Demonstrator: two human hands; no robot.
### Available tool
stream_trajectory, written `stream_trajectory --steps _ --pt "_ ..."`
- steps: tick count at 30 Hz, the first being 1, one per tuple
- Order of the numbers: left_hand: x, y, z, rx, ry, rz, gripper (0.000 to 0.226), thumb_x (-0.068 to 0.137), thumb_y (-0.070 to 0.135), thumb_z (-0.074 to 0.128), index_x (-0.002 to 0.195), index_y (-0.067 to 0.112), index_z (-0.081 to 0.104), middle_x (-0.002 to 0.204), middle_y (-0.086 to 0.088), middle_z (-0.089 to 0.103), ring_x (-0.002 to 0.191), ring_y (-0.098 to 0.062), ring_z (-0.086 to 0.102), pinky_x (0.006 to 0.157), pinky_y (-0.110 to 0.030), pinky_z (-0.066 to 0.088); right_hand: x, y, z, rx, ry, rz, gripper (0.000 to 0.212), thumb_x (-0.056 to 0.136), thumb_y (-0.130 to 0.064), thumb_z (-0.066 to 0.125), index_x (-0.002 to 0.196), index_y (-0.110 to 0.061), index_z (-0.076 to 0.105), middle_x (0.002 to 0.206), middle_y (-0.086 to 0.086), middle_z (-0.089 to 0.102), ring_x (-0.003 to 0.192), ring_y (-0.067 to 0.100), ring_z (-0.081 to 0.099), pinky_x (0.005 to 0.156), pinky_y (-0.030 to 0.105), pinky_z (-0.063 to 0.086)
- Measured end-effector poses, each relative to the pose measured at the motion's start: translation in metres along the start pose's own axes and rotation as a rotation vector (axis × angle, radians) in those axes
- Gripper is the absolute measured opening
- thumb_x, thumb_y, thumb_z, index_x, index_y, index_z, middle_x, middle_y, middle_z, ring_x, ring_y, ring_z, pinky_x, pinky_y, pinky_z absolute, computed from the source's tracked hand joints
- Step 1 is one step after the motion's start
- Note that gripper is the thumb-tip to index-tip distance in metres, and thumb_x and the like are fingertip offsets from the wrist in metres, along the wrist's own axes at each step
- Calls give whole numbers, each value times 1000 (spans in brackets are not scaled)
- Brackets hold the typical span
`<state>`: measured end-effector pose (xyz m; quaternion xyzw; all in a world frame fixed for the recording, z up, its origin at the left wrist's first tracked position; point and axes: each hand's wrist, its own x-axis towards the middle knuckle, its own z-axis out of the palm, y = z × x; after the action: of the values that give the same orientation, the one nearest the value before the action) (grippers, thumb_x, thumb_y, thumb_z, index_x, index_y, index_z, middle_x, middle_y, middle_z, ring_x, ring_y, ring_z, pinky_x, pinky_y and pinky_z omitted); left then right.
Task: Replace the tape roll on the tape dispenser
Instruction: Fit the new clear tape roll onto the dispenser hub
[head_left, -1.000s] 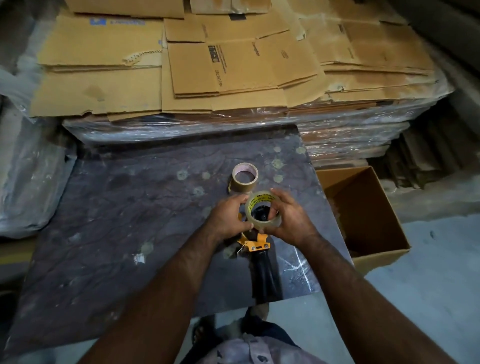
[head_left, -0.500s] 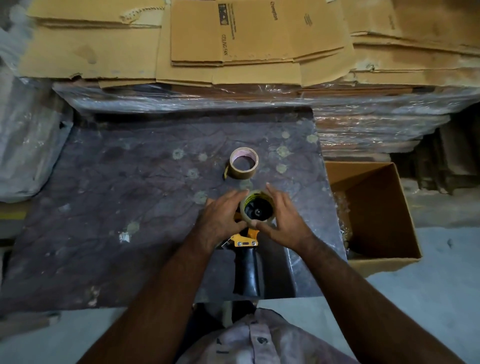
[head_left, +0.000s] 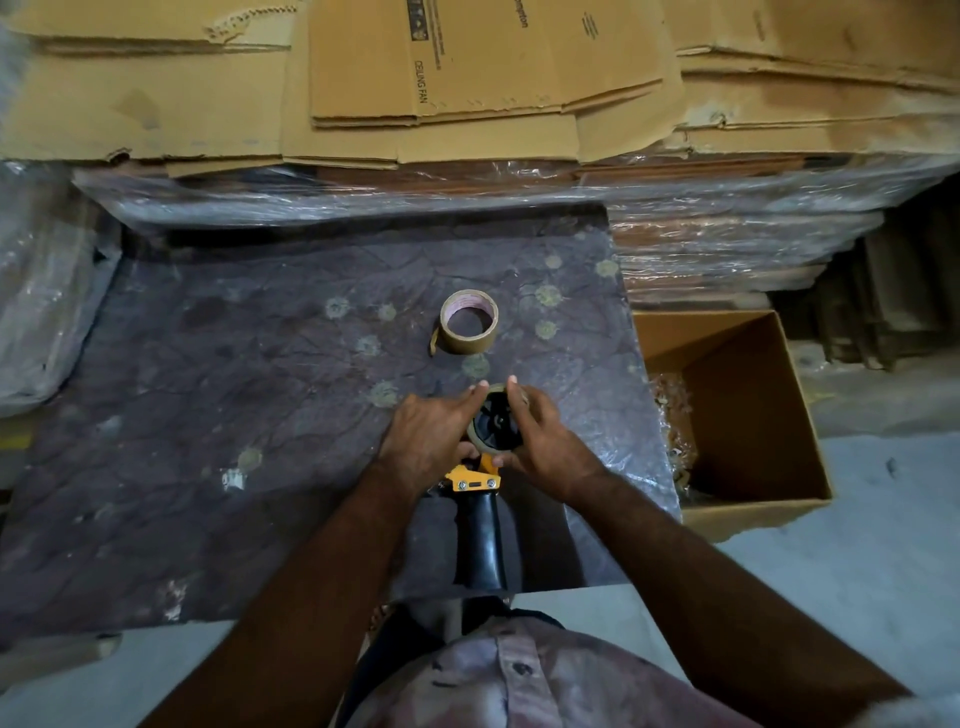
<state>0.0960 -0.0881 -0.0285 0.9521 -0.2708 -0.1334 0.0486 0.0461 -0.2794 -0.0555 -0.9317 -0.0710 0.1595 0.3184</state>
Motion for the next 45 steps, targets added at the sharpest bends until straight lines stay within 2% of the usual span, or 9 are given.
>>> stream_trajectory --steps 11,18,26,29,32,34,40,43,45 --pt "9 10 11 65 -66 -54 92 89 42 68 159 20 13 167 3 25 154 -20 21 109 -47 37 14 2 5 2 -63 173 107 87 -41 72 160 -14 -2 161 19 16 142 37 37 108 48 44" --pt "17 2 12 58 -67 -111 89 92 36 65 160 21 9 168 4 20 155 -21 17 110 -45 38 32 -19 18 4 23 279 106 88 -43 70 160 -25 -6 159 10 15 133 38 47 99 53 50" --pt "0 -2 14 -44 -23 -103 84 93 39 64 160 25 15 170 4 12 157 -16 9 117 -49 25 21 -7 10 107 96 292 99 87 -53 65 160 -28 2 162 14 19 143 38 34 106 54 45" --pt "-11 -8 13 -144 31 -162 75 92 40 63 156 24 28 170 0 13 156 -20 12 117 -54 26 4 -11 4 186 194 262 87 91 -51 62 157 -17 19 155 13 32 138 30 41 105 45 45" --pt "-25 -19 12 -244 160 -252 59 87 34 64 143 22 49 162 -3 33 146 -26 32 108 -56 34 -17 -14 -5 471 272 410 39 94 -49 60 118 -18 58 108 5 64 99 22 63 75 31 52" --pt "-35 -25 16 -310 246 -274 52 78 26 61 129 18 60 144 -3 52 131 -26 46 99 -52 42 -26 -11 -3 825 141 642 29 95 -47 59 94 -18 63 90 3 66 77 20 65 57 25 48" --pt "-47 -33 22 -469 246 -216 54 64 12 52 114 9 70 119 -4 61 112 -27 58 96 -47 49 -35 -6 36 1086 -292 831 22 83 -28 67 100 -16 68 82 2 60 75 19 55 67 31 47" --pt "-47 -33 19 -473 187 -194 59 62 11 53 119 4 69 122 -8 60 113 -29 58 98 -45 51 -22 -9 50 1302 -428 833 39 84 -26 63 118 -6 68 106 16 71 99 30 66 94 41 51" --pt "-49 -34 15 -454 139 -183 64 64 17 53 125 3 66 128 -8 58 118 -29 57 101 -43 50 -14 -12 52 1320 -506 801 47 80 -28 64 121 -5 63 117 20 68 103 30 65 94 40 49"
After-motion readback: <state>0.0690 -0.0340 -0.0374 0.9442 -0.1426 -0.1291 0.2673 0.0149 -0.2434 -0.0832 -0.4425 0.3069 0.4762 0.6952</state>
